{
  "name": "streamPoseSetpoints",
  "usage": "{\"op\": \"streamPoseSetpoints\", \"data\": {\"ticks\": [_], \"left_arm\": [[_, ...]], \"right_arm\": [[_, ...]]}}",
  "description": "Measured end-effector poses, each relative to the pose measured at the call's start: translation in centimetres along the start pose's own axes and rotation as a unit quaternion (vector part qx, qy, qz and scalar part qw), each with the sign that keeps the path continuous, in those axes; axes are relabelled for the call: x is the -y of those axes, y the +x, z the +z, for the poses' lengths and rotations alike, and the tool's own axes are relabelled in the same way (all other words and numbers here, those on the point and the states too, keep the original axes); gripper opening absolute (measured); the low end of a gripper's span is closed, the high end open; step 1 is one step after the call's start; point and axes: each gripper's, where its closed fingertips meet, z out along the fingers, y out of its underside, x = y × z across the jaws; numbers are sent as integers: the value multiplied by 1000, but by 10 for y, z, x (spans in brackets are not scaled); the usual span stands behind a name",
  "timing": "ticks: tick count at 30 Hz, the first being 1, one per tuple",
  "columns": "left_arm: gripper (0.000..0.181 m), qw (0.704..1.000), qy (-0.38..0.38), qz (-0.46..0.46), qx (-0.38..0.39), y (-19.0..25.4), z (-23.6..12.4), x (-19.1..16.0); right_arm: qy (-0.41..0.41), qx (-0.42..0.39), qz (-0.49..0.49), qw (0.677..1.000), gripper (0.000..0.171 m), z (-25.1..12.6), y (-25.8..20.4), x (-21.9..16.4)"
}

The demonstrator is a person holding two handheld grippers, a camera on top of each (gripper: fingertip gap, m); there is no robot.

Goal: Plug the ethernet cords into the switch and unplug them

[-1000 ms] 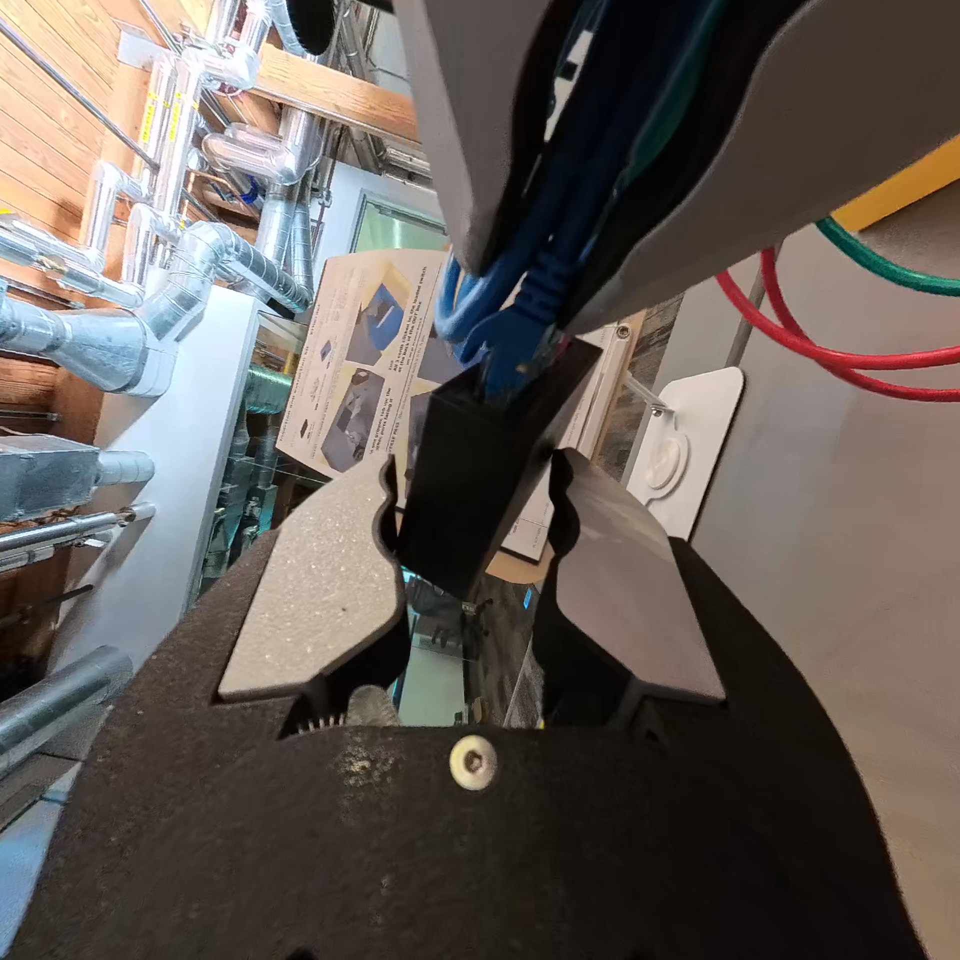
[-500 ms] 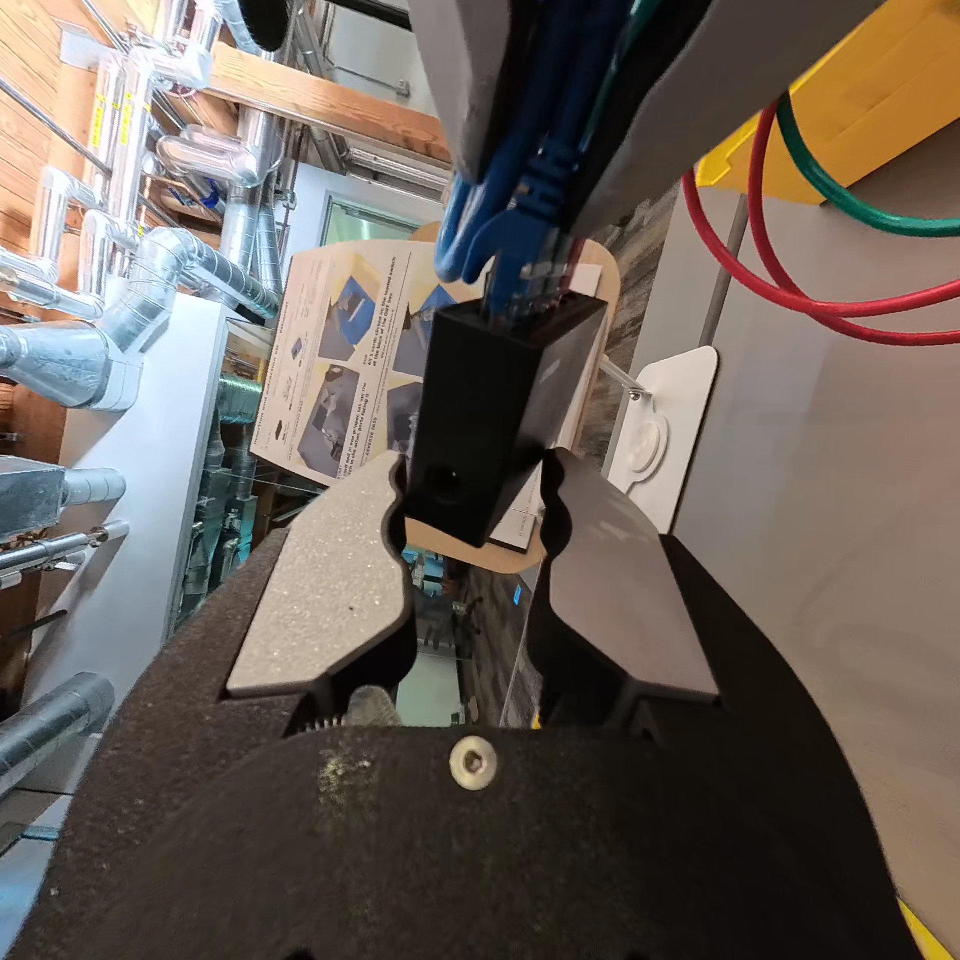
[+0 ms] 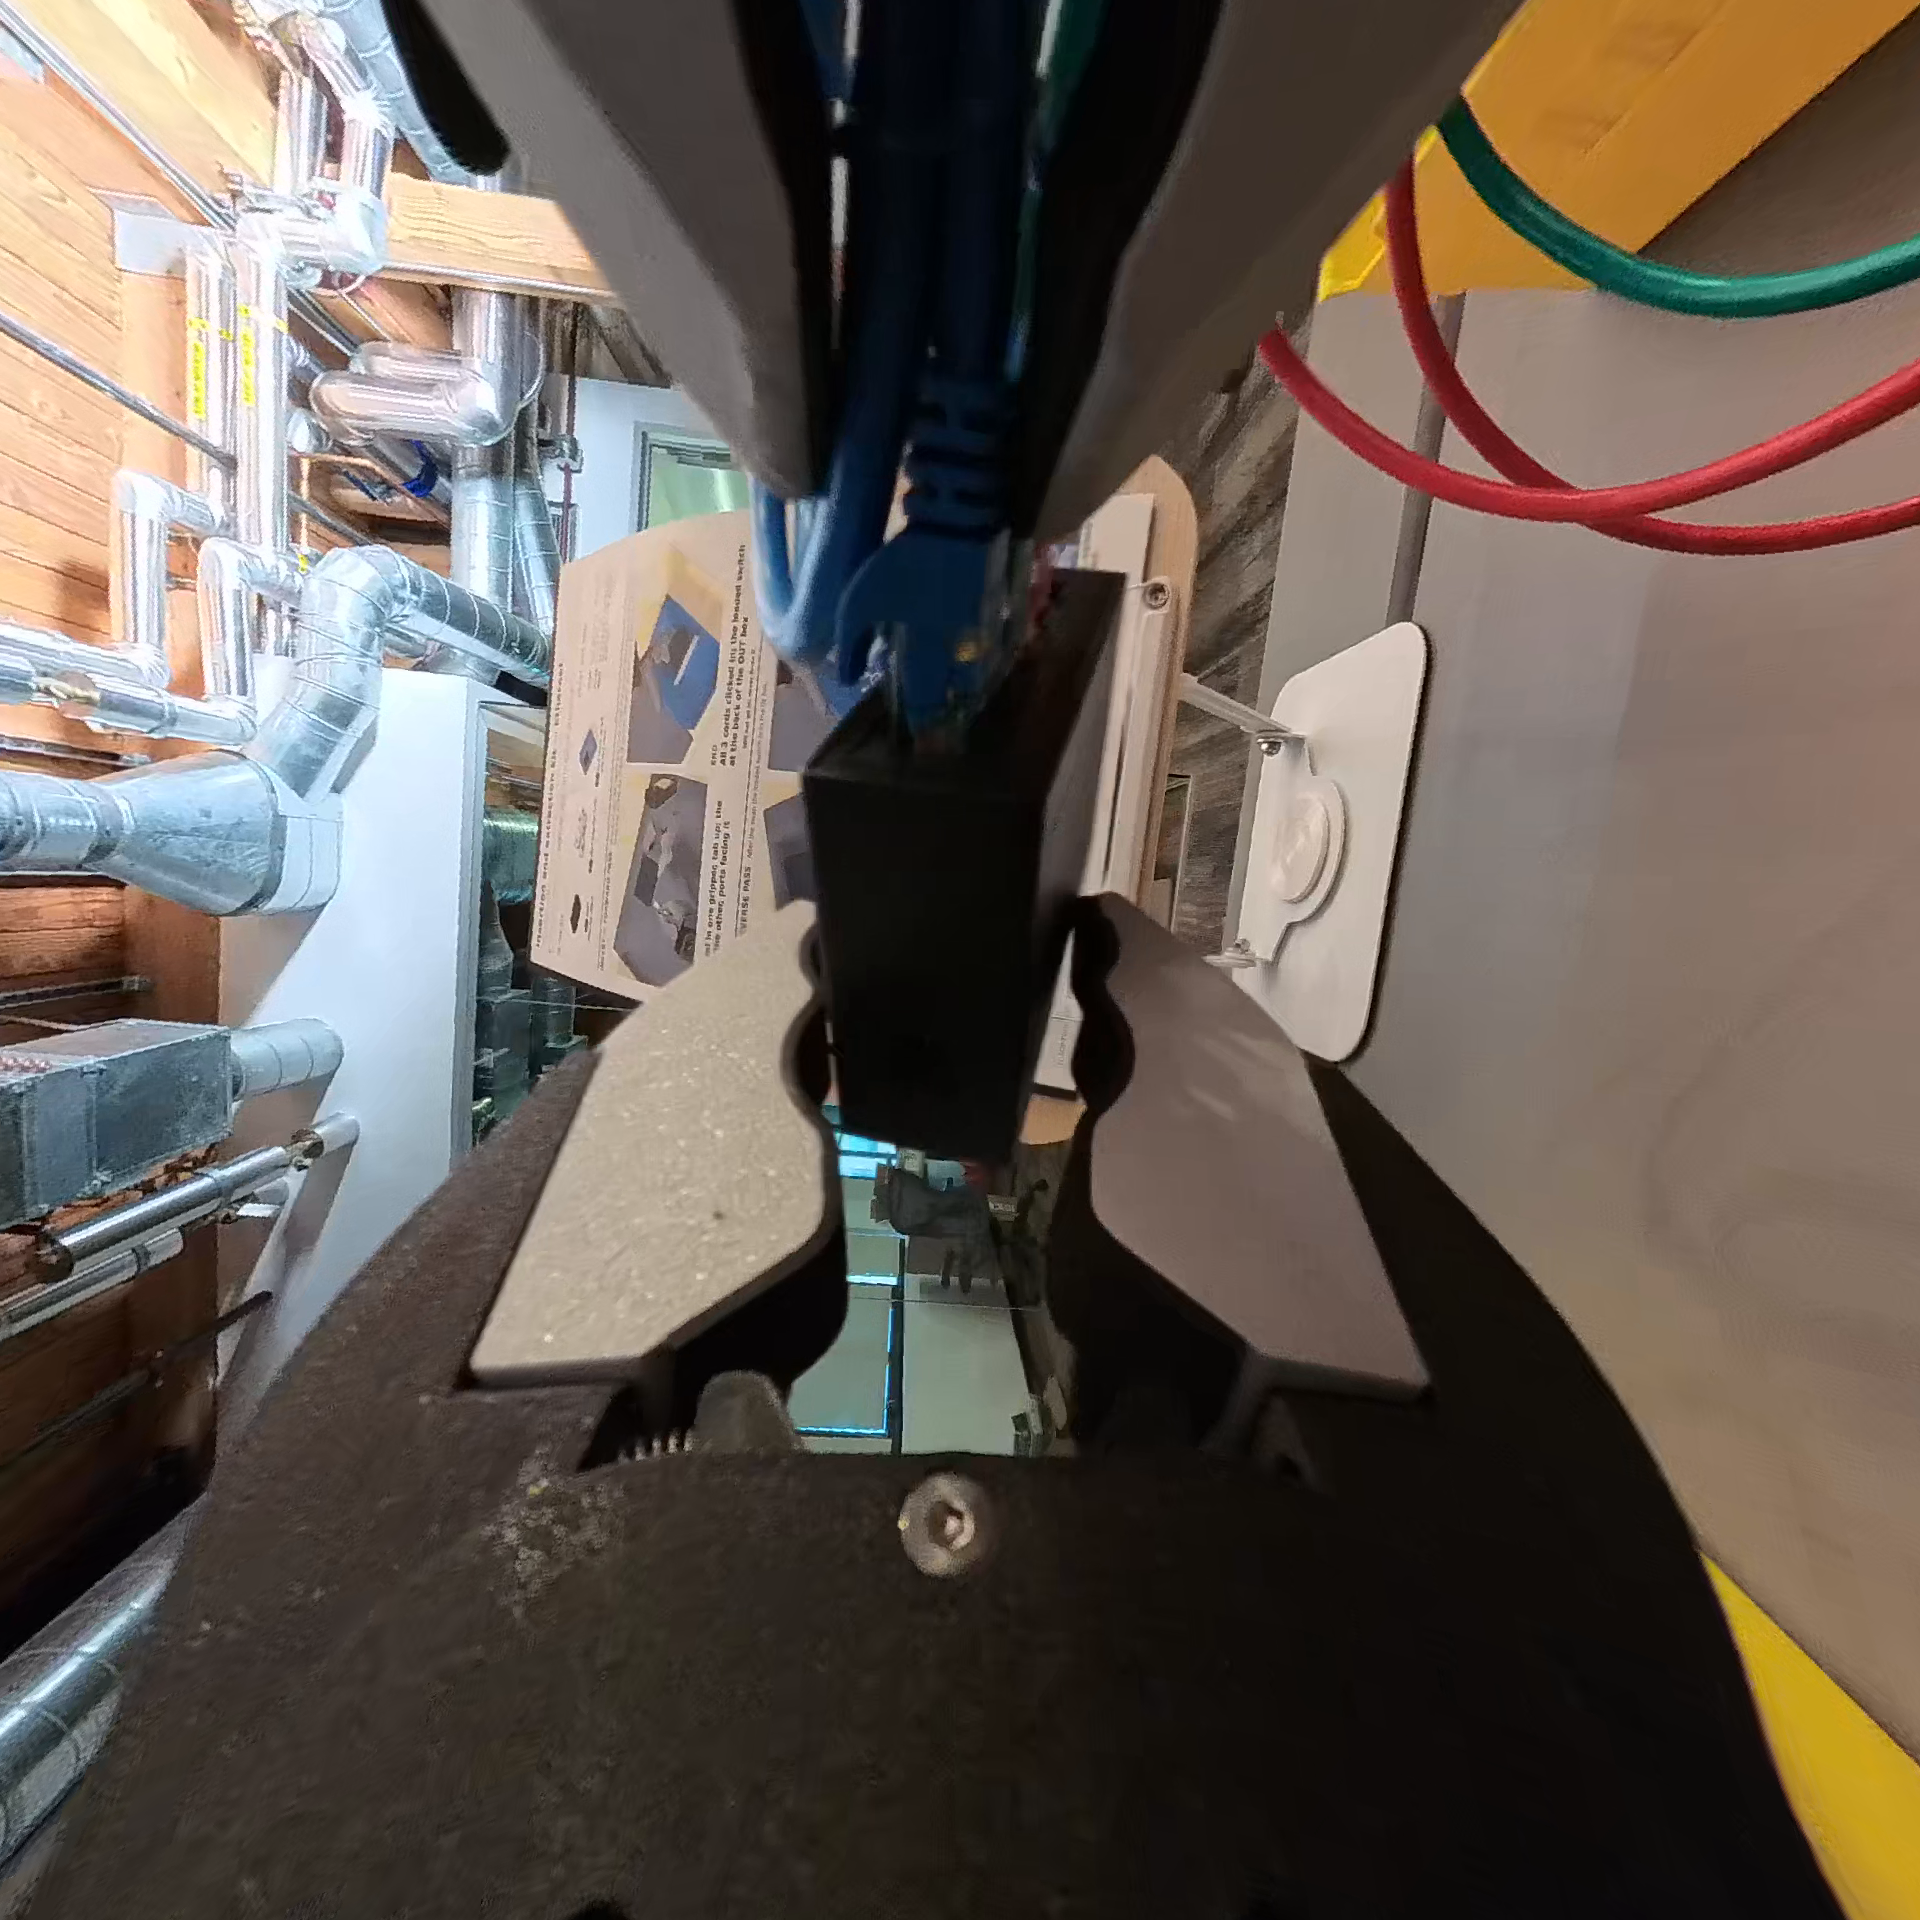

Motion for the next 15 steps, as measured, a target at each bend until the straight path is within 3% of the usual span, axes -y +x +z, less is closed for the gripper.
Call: {"op": "streamPoseSetpoints", "data": {"ticks": [3,8,10,15], "left_arm": [[37,1000,1,7,4,1,1,1],[54,1000,-14,14,2,5,5,-1],[44,999,-22,25,-4,8,6,-4],[41,999,-24,20,16,1,6,-4]], "right_arm": [[-4,-2,-18,1000,15,0,0,2],[7,7,-31,999,15,4,-7,12],[5,7,-34,999,15,6,-9,12],[4,-2,-33,999,16,5,-6,12]]}}
